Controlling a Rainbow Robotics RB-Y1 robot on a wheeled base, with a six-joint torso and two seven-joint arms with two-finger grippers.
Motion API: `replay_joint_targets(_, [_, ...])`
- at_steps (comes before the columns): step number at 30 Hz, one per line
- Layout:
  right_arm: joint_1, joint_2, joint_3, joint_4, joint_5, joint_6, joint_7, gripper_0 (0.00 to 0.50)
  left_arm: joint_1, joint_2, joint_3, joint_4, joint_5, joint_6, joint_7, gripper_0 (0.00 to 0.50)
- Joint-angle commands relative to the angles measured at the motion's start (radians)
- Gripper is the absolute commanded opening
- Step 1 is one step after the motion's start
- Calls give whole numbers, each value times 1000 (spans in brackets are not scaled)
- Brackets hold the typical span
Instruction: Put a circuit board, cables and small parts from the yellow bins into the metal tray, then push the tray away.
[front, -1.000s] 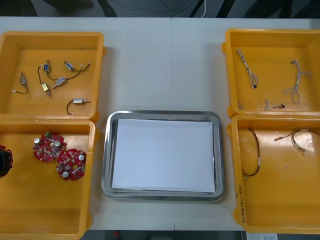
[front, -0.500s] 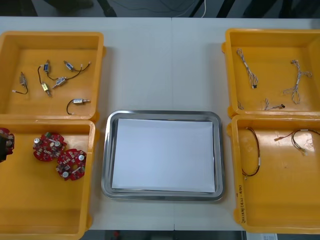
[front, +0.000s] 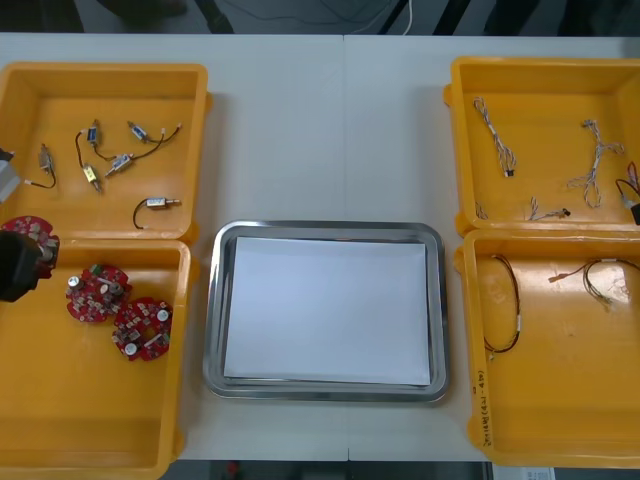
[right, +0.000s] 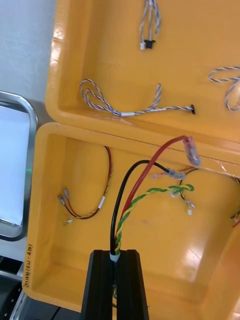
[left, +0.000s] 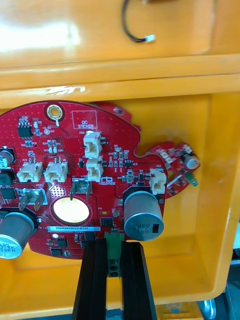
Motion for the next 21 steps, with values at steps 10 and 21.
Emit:
replay_joint_targets(10, [-253, -4, 213, 74, -36, 5, 23, 0, -277, 52, -298, -28, 8, 9, 224, 0])
replay_joint_targets(21, [-368, 80, 350, 85, -1, 5, 25, 0, -447, 25, -538, -36, -10, 0, 405, 0])
